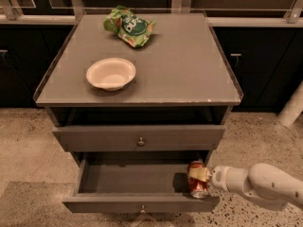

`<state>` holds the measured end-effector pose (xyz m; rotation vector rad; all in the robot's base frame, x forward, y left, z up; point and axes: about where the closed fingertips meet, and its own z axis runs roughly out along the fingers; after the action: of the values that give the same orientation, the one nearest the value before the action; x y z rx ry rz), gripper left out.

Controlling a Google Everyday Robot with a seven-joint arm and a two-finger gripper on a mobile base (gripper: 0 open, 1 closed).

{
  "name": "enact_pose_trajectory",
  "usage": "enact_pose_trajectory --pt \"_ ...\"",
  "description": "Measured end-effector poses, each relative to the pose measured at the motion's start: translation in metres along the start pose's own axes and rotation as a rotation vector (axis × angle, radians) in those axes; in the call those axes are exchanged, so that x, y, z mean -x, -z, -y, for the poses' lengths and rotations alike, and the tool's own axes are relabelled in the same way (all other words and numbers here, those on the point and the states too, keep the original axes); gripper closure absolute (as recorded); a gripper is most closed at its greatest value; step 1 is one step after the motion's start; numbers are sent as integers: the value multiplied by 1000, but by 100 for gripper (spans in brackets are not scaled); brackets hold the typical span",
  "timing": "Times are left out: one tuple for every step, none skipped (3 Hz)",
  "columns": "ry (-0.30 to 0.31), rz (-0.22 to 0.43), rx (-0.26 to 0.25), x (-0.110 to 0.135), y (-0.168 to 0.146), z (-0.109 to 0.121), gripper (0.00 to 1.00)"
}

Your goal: Place coke can into middle drawer

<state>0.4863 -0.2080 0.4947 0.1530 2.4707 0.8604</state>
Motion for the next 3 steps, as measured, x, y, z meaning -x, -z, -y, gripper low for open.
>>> enact_pose_trajectory --pt "64 27 -7 22 -32 -5 100" --pt "107 35 -11 35 -47 -9 100" --pt "87 40 -33 28 -63 -3 100"
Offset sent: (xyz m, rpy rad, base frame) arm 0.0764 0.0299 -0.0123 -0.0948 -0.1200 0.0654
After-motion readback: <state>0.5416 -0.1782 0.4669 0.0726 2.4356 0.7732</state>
